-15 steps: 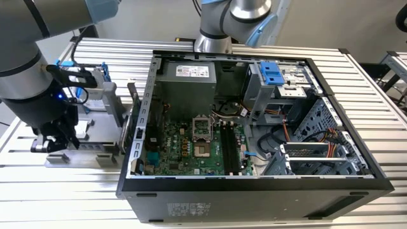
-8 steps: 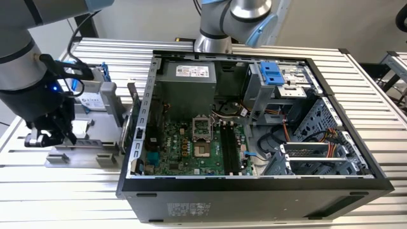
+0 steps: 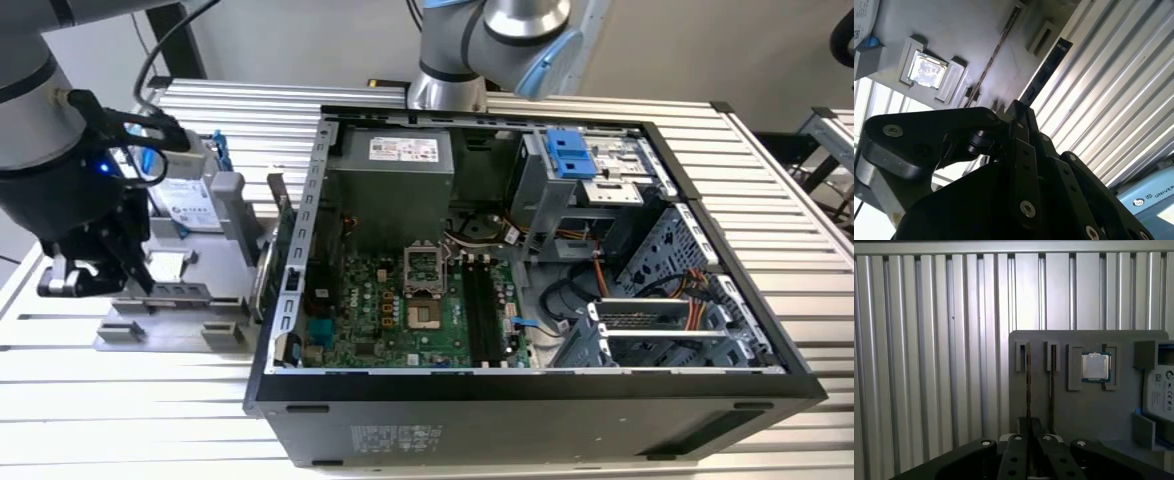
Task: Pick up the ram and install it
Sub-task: 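Pick up the ram and move it above insertion slot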
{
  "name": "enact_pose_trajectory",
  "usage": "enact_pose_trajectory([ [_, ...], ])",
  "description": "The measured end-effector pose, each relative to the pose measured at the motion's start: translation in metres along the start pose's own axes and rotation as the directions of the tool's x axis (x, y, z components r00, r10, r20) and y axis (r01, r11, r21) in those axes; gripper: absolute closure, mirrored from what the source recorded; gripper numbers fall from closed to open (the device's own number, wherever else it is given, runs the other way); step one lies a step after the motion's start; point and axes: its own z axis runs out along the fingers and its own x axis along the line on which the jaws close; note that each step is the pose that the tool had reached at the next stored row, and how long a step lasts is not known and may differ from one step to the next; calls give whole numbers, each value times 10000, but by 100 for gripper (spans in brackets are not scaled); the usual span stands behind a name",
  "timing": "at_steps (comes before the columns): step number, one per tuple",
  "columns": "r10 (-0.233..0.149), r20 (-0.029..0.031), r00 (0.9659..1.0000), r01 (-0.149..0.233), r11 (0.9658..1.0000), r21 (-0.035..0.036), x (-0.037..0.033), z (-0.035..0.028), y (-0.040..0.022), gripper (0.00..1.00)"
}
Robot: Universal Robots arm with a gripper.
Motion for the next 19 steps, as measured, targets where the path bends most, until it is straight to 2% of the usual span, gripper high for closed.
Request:
enact_pose_trajectory([
  [19,0,1,10000,0,10000,1,-6,-434,14,100],
])
